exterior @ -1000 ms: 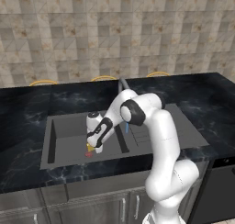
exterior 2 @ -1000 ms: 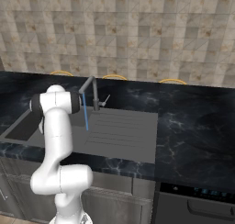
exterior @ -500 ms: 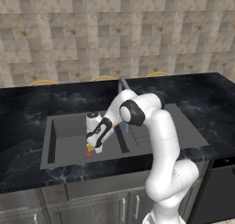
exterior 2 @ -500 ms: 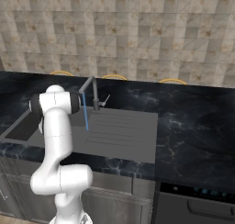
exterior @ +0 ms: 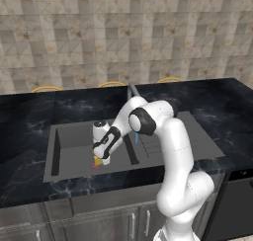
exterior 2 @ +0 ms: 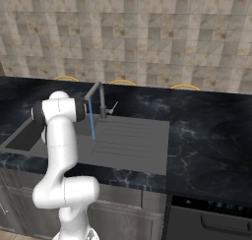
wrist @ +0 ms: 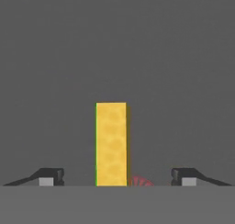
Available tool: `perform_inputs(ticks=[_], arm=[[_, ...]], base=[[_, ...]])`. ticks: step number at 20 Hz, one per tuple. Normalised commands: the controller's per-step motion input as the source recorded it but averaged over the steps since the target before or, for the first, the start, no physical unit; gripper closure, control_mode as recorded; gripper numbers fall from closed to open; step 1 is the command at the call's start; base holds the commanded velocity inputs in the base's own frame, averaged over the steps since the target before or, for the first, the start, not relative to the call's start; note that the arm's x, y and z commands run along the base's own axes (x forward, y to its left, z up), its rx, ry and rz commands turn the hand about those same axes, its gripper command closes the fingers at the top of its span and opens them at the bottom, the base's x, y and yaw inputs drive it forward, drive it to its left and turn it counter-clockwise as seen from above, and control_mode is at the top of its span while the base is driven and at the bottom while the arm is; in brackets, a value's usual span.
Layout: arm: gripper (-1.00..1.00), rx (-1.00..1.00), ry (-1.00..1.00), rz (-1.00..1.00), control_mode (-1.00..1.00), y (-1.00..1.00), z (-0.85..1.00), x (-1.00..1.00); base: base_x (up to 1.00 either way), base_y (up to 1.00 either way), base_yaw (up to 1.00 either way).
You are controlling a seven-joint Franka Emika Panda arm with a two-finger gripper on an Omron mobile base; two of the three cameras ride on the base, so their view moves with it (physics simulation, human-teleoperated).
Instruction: Soak the sponge with water for a few seconds and then drop it inside the sink.
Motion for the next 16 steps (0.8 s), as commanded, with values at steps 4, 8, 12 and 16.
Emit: perform_inputs(ticks=[4, 8, 12, 16], arm=[[-1.0, 0.0, 0.0, 0.02, -1.0, 0.0, 0.33, -0.07], [-1.0, 0.0, 0.0, 0.06, -1.0, 0.0, 0.84, -0.19], [-1.0, 0.0, -0.04, 0.02, -1.0, 0.0, 0.95, -0.52], [-1.0, 0.0, -0.05, 0.0, -1.0, 0.0, 0.88, -0.61]], base=[[0.0, 0.0, 0.0], [0.0, 0.0, 0.0], [0.0, 0.0, 0.0], [0.0, 0.0, 0.0]])
